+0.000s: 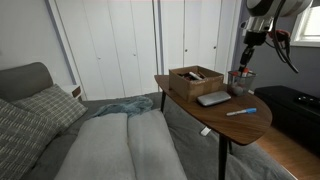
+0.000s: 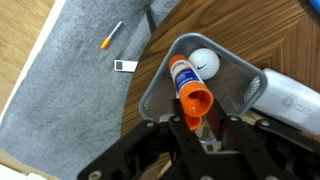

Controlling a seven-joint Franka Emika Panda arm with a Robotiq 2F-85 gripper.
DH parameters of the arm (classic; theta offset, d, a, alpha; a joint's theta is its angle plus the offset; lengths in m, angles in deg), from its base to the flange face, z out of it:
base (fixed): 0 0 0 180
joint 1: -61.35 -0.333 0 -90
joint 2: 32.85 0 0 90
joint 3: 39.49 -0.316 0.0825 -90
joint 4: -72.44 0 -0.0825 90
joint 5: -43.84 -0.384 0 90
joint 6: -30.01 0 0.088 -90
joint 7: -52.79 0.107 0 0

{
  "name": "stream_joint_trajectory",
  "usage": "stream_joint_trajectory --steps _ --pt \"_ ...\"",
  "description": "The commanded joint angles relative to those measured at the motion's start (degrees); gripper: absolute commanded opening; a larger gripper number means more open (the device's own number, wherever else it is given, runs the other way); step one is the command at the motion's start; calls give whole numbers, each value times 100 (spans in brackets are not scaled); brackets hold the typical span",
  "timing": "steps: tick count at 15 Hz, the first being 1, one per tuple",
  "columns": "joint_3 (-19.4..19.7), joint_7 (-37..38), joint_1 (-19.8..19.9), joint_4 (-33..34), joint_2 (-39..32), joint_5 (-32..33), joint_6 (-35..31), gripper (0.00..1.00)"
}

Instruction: Pick up the orange and white glue stick and put it on the table facing up side down

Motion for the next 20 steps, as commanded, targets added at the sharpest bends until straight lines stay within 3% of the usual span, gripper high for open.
stream_joint_trajectory --steps 1,8,14,15,18,19,20 --pt "-6 -226 -21 172 589 -189 532 7" --pt "134 -1190 -441 963 1199 -702 1900 7" --pt "-295 -1825 -1126 1082 793 -1374 2230 7" --pt "-304 -1559 -901 978 1037 -1166 2097 29" --pt "-456 -1647 -1027 982 794 -1253 2102 29" --pt "-451 -1685 -1020 989 764 -1257 2101 7" --pt "-524 -1754 -1068 954 769 -1201 2156 7"
